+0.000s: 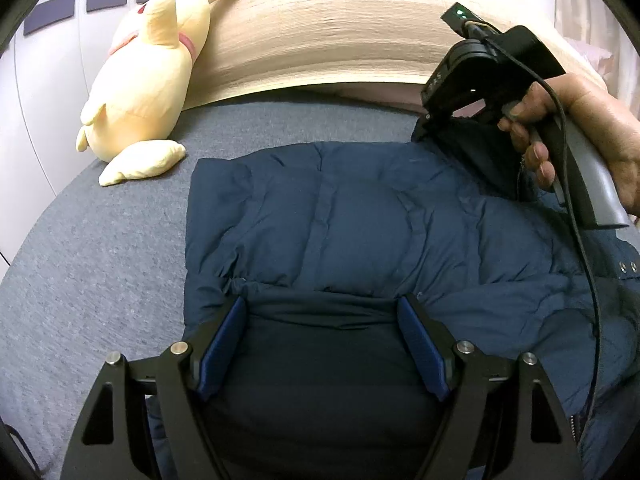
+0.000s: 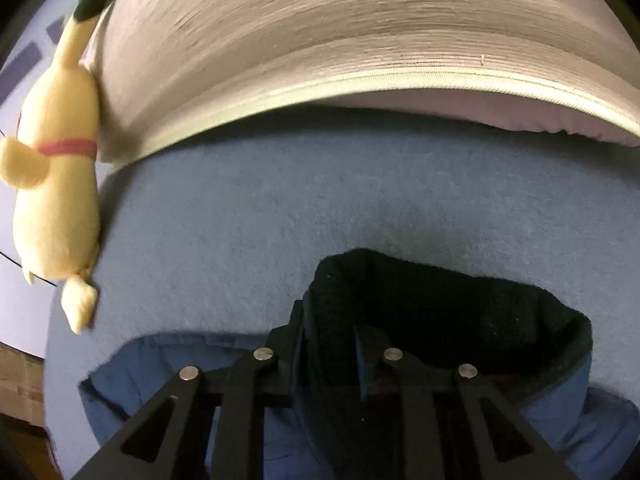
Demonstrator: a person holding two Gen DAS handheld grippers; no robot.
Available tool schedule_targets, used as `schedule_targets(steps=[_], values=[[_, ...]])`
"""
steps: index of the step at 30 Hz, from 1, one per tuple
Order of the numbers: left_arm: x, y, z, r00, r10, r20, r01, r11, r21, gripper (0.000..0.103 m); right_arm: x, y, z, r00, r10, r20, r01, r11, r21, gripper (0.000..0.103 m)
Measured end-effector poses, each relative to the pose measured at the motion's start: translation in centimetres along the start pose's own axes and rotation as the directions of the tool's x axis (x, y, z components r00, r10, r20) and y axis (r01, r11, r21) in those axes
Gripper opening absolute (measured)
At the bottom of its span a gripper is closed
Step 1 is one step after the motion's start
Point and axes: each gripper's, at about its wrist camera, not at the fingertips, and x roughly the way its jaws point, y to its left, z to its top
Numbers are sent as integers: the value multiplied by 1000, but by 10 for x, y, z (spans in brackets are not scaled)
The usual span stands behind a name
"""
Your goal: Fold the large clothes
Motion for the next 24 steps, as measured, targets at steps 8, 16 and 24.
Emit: schedule_targets(steps=[8, 16, 24], values=[[0, 0, 0, 1000, -3, 4, 3, 1000, -1, 78, 10, -49, 7, 990, 138, 38, -143, 963, 227, 20], [1, 0, 0, 1000, -4, 5, 4, 1000, -1, 78, -27, -50, 3, 979, 174, 106, -192, 962, 195, 23], [1, 1, 0, 1000, -8, 6, 8, 1000, -1, 78, -58, -22, -10, 988, 113, 106, -115, 993, 8, 69]])
